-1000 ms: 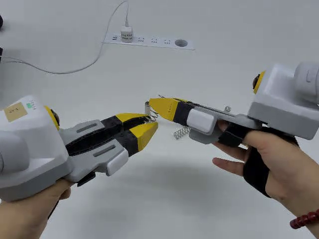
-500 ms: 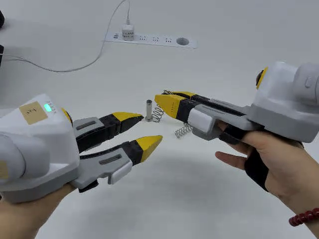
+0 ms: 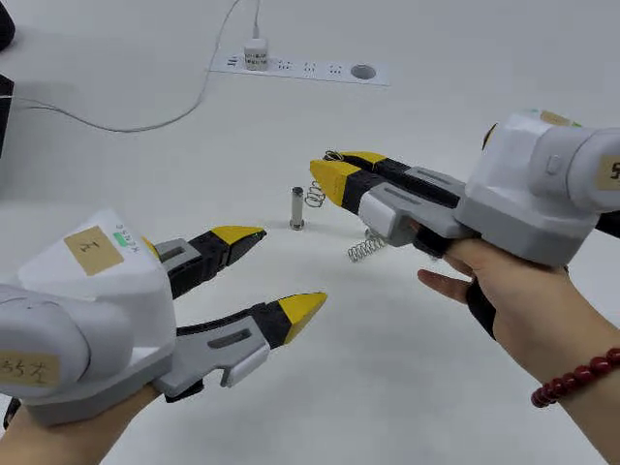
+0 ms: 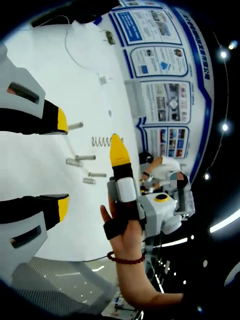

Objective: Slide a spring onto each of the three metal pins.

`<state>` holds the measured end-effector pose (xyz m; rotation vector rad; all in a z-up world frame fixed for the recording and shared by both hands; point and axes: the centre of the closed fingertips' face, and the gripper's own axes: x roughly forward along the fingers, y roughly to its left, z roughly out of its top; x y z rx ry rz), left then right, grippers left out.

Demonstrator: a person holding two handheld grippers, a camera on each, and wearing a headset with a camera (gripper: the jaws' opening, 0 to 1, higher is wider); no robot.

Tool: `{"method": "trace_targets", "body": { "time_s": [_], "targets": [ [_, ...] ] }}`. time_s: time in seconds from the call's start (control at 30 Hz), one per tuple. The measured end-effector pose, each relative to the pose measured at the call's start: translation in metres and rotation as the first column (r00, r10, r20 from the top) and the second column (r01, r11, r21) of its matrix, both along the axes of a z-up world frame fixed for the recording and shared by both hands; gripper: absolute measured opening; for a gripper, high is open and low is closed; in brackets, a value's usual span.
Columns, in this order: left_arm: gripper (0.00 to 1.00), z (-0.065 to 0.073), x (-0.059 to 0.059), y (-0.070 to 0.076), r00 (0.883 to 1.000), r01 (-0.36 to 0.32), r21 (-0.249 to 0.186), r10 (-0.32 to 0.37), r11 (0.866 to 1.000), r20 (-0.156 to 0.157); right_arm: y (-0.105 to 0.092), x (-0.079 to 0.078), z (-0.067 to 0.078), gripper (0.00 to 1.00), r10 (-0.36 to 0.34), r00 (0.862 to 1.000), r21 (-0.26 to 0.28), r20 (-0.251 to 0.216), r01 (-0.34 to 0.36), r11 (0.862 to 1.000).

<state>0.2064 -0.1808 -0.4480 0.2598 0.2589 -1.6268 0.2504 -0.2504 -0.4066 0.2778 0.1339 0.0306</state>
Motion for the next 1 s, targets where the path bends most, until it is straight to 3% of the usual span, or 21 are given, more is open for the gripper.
{"method": "trace_targets", "body": {
  "time_s": [0.37,0.53,0.63,1.0],
  "targets": [
    [0.63,-0.011,0.001,0.0,1.0,-0.003,0.028,0.004,1.0,-0.016,-0.015,0.026,-0.011,0.11,-0.041,0.999,-0.105,-0.017,0.039,0.994],
    [0.71,-0.014,0.002,0.0,1.0,-0.014,0.036,0.015,0.999,-0.027,-0.018,0.034,-0.019,0.11,-0.046,0.998,-0.111,-0.031,0.042,0.993],
    [0.74,-0.016,0.003,0.001,1.0,-0.016,0.043,0.018,0.999,-0.024,-0.019,0.037,-0.025,0.11,-0.052,0.997,-0.145,-0.051,0.044,0.988],
    [0.81,-0.019,0.004,0.0,0.999,-0.023,0.049,0.025,0.999,-0.035,-0.016,0.042,-0.038,0.11,-0.054,0.995,-0.187,-0.079,0.038,0.982]
  ]
}}
